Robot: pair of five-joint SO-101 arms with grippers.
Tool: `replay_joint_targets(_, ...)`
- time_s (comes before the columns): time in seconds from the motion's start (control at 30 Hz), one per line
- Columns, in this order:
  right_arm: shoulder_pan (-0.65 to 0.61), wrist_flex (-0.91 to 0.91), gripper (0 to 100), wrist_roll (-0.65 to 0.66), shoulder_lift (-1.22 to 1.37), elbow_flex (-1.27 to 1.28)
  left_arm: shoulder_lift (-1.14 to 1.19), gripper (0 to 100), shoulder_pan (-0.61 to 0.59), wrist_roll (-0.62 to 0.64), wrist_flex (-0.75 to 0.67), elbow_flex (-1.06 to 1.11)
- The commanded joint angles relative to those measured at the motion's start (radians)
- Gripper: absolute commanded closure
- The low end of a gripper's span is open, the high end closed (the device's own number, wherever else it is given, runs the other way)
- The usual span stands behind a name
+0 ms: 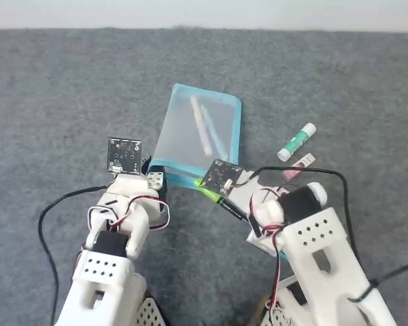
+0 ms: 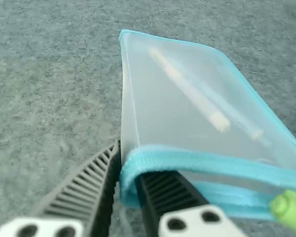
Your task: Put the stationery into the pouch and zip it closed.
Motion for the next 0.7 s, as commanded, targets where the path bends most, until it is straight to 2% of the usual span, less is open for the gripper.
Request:
replay_joint_targets(0.0,-0.013,-0.016,99.1,-0.014,-0.016,-0.074,-0.012,99,0.012,0.017,-0.002,-0.064)
replay_joint_targets(0.13,-0.01,-0.048,99.1,-0.064,0.077,-0.107,-0.014,99,0.018,0.017,-0.002,-0.064)
replay_joint_targets(0.33,-0.01,-0.031,99.1,-0.172,0.334,-0.333,-0.014,99,0.018,-0.005,0.0,-0.062)
replay_joint_targets(0.53,-0.01,-0.001,99.1,-0.184,0.601,-0.52,-0.014,99,0.018,-0.021,0.0,-0.061)
replay_joint_targets(0.67,-0.01,0.001,99.1,-0.193,0.596,-0.535,-0.018,99,0.018,-0.023,-0.005,-0.047)
